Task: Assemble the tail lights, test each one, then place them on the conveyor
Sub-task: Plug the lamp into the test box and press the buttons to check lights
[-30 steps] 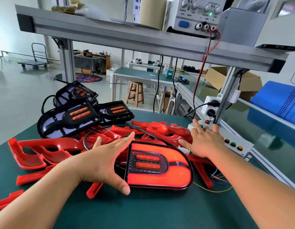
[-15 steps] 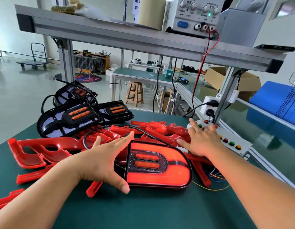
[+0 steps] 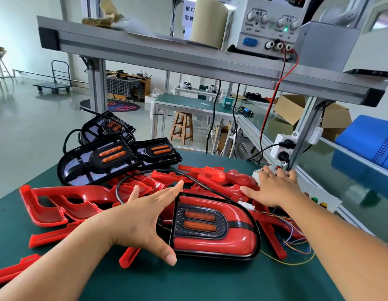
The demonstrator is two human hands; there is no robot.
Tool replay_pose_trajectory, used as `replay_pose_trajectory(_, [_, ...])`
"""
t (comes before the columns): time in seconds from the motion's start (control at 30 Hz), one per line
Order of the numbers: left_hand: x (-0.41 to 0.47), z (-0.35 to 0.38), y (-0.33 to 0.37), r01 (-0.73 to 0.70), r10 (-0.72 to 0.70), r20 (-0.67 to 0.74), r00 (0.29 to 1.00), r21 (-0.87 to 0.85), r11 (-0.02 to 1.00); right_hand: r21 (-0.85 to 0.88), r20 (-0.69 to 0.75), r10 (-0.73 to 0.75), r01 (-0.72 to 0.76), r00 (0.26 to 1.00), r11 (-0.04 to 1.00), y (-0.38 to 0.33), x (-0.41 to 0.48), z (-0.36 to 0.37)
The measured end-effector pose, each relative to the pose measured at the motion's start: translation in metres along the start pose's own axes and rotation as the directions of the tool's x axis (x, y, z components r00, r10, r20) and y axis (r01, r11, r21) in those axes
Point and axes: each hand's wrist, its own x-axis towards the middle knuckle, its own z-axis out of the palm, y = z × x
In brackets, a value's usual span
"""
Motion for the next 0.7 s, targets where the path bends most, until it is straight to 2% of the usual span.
replay_pose_trajectory(0.2, [-0.0005,-0.0003,-0.0004,-0.008,0.008,0.005,1.000,-0.011,1.000,-0.135,-0.017,-0.044,0.041,0.999,0.990,-0.0030,-0.0016,0.0012])
replay_pose_trajectory(0.7, [-0.0015,-0.0016,0.0010,-0.018,0.018,0.015,1.000,0.005,1.000,-0.140,-0.045,-0.078,0.071,0.996,0.988,-0.0037,-0.0024,-0.0019])
